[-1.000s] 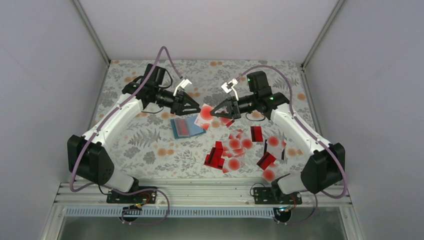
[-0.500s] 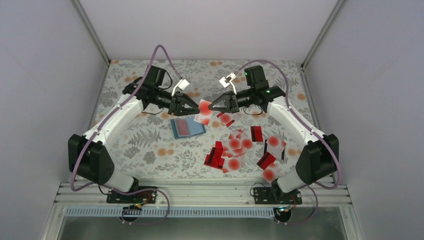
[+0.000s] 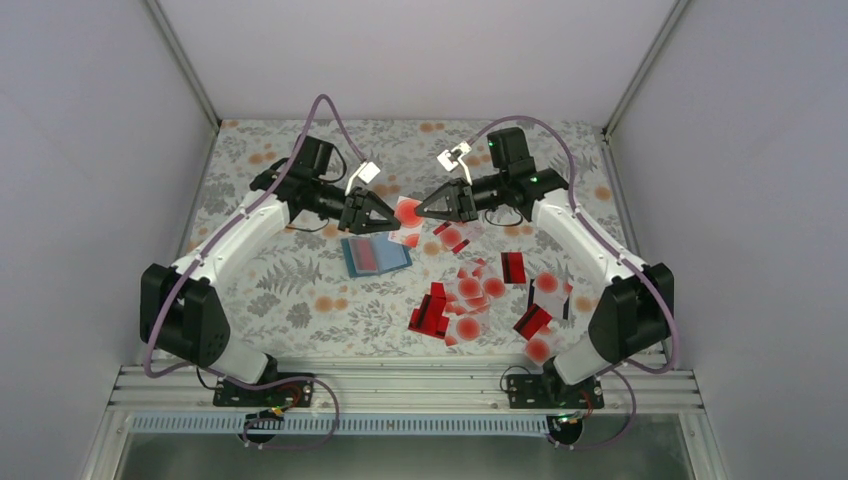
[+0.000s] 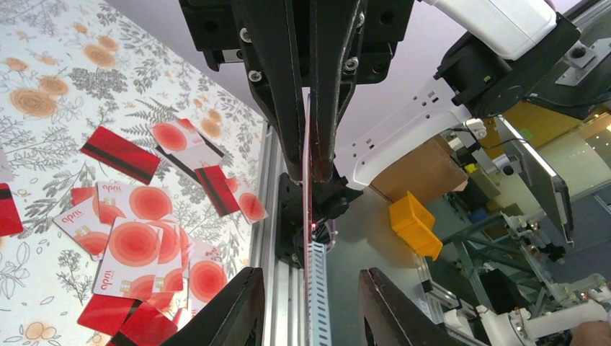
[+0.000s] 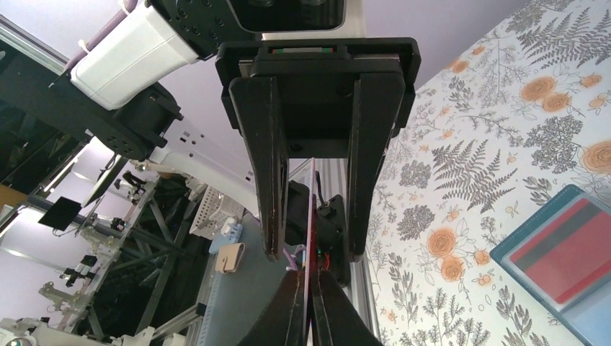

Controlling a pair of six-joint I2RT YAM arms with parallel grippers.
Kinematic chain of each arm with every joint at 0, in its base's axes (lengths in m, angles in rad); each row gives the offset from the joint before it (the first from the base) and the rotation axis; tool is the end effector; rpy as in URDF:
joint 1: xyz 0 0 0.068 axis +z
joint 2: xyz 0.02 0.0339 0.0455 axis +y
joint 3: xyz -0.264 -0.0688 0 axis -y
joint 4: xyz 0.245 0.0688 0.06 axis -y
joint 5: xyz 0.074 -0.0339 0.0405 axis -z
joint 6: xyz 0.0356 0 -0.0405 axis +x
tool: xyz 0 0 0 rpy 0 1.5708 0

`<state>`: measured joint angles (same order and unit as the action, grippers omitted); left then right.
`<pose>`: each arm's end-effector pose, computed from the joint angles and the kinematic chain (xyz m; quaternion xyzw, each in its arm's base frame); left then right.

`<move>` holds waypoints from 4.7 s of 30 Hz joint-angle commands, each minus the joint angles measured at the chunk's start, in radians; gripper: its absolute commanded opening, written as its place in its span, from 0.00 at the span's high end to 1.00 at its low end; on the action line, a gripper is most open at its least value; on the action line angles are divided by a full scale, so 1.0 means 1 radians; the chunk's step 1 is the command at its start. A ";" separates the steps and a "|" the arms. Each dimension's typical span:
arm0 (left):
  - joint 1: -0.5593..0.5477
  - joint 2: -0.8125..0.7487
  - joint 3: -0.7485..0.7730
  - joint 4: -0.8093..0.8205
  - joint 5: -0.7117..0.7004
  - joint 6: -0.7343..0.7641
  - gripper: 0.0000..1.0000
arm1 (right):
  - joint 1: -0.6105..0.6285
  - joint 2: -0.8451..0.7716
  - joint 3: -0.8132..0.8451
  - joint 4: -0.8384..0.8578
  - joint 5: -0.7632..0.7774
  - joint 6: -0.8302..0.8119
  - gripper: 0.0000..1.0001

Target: Put the credit cards into the card holder

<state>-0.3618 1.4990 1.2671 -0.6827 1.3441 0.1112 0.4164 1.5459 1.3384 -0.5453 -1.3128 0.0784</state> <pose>0.2714 -0.1398 0.3139 0.3686 0.6732 -0.6163 0.1765 0.2844 0.1634 0.3289 -0.3615 0.6757 0.6200 0.1683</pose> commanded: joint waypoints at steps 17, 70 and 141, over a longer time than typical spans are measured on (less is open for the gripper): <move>-0.009 0.026 0.007 0.130 0.029 -0.078 0.98 | -0.007 0.025 0.037 0.025 -0.015 0.000 0.96; 0.077 0.103 -0.406 0.285 -0.782 -0.776 0.97 | 0.157 0.326 0.031 0.027 0.717 0.185 0.55; 0.074 0.183 -0.355 0.314 -0.702 -0.699 0.98 | 0.164 0.541 -0.112 0.114 0.775 0.090 0.66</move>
<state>-0.2890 1.6756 0.9016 -0.3603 0.6250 -0.6094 0.5819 2.0186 1.2476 -0.4110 -0.6193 0.1726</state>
